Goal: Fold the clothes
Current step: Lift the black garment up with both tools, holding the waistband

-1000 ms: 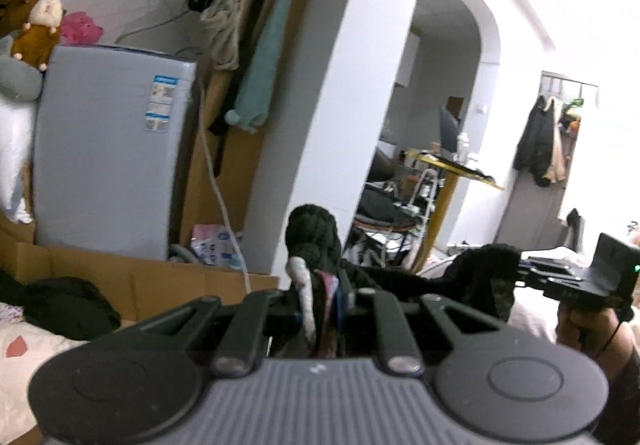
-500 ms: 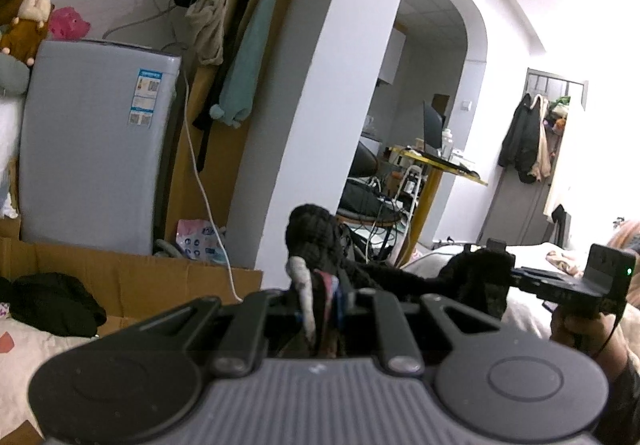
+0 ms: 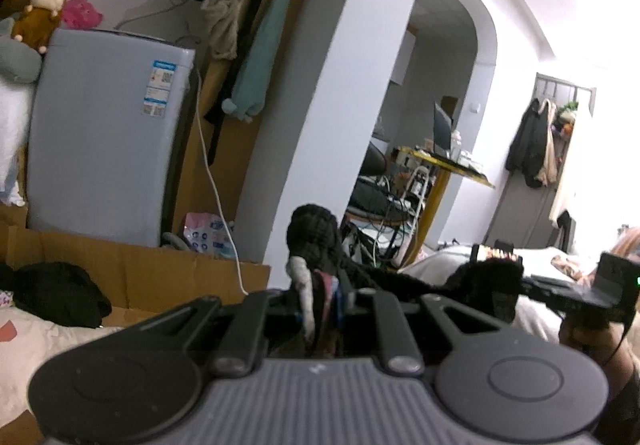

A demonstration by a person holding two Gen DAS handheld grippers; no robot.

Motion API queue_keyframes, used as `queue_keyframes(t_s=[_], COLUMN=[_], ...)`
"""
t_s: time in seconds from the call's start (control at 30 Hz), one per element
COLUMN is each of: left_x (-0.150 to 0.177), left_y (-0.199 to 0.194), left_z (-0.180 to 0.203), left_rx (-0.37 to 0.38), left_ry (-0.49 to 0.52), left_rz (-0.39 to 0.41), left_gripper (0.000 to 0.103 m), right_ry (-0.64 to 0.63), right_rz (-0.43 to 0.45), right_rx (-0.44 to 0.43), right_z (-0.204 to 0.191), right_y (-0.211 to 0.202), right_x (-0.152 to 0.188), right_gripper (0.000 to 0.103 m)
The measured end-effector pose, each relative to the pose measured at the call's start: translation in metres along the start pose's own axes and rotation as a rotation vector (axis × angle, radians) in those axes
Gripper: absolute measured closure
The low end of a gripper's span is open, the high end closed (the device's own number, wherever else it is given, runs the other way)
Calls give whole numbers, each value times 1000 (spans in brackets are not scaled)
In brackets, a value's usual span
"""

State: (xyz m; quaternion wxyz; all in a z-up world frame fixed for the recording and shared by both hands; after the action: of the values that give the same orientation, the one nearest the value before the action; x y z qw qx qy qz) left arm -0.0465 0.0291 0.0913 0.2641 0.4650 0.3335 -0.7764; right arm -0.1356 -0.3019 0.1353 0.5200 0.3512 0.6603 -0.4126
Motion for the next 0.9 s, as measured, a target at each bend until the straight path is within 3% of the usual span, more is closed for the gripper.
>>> queue_keyframes(t_s=[0.33, 0.5, 0.9], left_x=[-11, -11, 29], left_y=[-24, -23, 43], left_z=[9, 7, -18], left_rx=[1, 6, -38], left_ry=[29, 23, 1], left_rz=[71, 68, -139], left_gripper=[88, 88, 88], right_ry=[33, 49, 104], right_rz=[23, 5, -78], right_rx=[-21, -25, -33], right_z=[-15, -11, 7], right_y=[-17, -12, 25], right_x=[-20, -10, 40], right_gripper=[94, 94, 94])
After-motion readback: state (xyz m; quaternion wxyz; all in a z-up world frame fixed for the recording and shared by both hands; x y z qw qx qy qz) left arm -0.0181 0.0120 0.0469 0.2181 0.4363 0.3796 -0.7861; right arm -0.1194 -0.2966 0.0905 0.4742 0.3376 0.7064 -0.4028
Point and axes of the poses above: each gripper's, at about its wrist camera, not at the fingertips, and y roughly the way its jaws point, z to its right, x to its underside, the point moved 1 cm from there along y, roughly the way its jaws point, and after that the axes turned 3 degrees about -y, right-handed, at the moved point
